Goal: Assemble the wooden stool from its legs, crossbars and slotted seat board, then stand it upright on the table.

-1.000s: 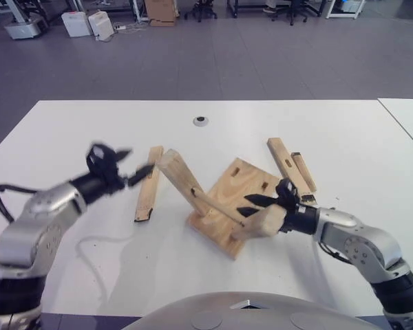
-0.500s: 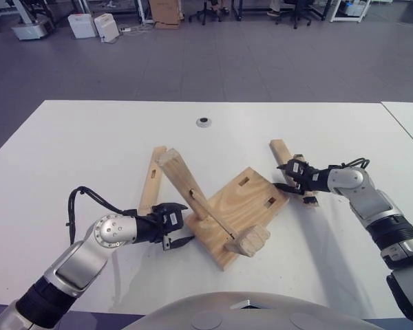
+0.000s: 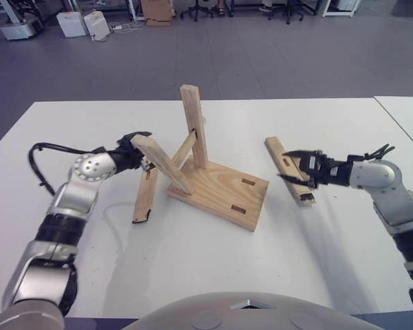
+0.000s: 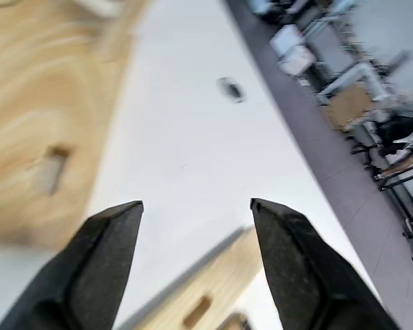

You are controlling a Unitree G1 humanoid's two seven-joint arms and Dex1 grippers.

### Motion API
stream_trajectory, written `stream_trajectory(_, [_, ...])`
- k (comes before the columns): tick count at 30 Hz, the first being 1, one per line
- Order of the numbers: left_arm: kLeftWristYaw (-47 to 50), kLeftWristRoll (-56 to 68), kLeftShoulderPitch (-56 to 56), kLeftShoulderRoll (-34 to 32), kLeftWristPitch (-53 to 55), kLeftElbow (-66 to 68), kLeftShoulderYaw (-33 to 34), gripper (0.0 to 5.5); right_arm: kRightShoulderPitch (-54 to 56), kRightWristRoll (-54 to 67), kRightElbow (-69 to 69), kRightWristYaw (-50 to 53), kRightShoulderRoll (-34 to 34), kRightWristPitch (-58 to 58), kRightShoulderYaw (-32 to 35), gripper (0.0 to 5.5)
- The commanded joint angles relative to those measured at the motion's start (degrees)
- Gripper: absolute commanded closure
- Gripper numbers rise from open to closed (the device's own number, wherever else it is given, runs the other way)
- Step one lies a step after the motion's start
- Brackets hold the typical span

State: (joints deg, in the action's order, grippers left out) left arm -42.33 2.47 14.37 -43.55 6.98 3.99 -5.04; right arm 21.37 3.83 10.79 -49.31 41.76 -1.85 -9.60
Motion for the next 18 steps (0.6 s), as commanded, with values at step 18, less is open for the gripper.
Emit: stream_trajectory(18, [15.7, -13.6, 11.2, 19.1, -4.5, 18.9, -12.4, 1.45, -4.2, -7.0, 1.2, 17.9, -10.9, 7.5, 9.2, 2.58])
